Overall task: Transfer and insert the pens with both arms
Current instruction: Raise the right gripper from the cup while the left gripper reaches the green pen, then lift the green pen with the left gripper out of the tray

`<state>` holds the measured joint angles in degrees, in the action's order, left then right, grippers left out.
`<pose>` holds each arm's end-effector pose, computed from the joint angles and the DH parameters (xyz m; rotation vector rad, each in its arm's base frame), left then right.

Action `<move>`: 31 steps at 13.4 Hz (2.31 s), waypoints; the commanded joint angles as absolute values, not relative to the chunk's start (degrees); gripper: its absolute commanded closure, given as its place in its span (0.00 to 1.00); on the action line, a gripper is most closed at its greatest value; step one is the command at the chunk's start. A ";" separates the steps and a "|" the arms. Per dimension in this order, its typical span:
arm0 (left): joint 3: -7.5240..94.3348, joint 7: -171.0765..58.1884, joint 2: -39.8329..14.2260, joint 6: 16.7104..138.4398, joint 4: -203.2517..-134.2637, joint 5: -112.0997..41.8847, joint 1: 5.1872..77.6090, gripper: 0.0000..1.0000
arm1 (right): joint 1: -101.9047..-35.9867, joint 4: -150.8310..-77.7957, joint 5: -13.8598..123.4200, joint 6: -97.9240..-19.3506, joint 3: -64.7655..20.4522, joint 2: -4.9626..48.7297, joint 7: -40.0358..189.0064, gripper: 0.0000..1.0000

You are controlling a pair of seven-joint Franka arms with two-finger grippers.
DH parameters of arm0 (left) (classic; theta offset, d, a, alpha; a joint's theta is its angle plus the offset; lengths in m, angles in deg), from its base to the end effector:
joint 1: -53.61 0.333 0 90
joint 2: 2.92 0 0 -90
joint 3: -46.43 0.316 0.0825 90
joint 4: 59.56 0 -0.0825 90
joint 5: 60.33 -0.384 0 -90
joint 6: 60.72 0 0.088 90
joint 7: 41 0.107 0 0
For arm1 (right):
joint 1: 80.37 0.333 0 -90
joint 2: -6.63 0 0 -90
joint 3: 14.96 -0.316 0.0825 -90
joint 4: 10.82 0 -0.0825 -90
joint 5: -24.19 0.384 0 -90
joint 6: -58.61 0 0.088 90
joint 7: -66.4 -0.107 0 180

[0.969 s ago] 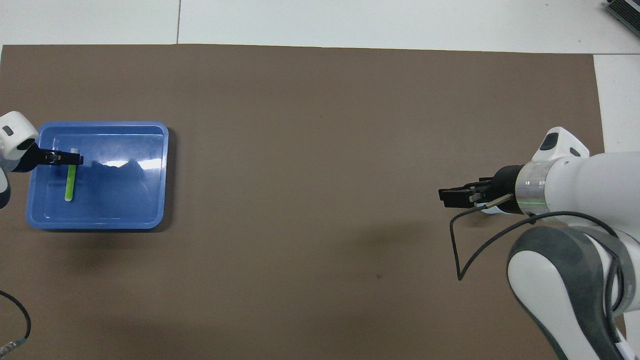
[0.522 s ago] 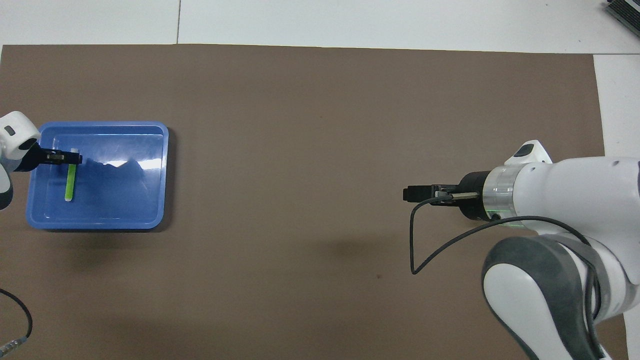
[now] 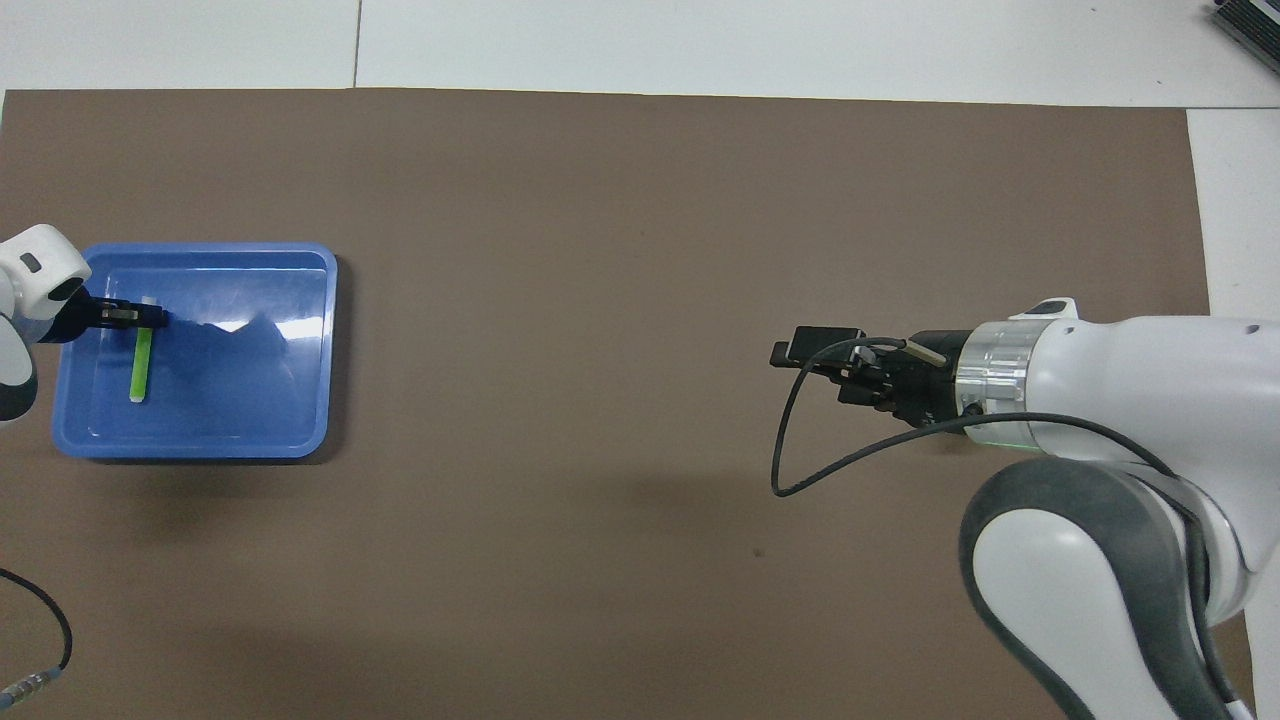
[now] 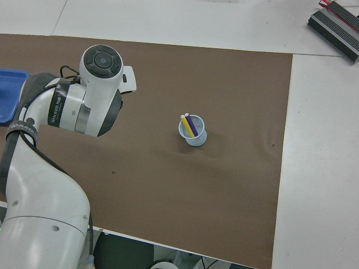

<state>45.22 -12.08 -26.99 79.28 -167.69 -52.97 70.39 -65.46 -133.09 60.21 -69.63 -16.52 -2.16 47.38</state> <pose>0.6219 0.1740 0.2970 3.0851 -0.2128 0.2519 0.5060 0.1683 0.5046 -2.5097 0.4792 -0.0972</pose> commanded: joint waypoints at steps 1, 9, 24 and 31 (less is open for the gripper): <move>45.20 -11.29 -27.44 80.08 -167.58 -52.77 70.31 0.75 | -63.41 -132.11 62.95 -73.30 -16.54 0.12 45.31 0.00; 45.20 -11.64 -27.44 78.94 -166.88 -52.77 70.31 1.00 | -61.57 -127.90 70.51 -74.28 -16.54 2.94 37.24 0.00; 44.76 -39.47 -19.10 60.49 -159.84 -52.69 67.06 1.00 | -58.22 -127.98 70.42 -77.62 -16.63 3.55 31.15 0.00; 44.50 -67.86 -11.54 57.14 -159.31 -52.16 62.06 1.00 | -58.22 -127.98 70.42 -77.62 -16.63 3.55 31.15 0.00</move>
<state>43.97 -62.18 -13.88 58.85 -159.15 -52.85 63.18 -58.35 -128.69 69.21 -76.85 -16.63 2.80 30.12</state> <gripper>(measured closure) 0.833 0.000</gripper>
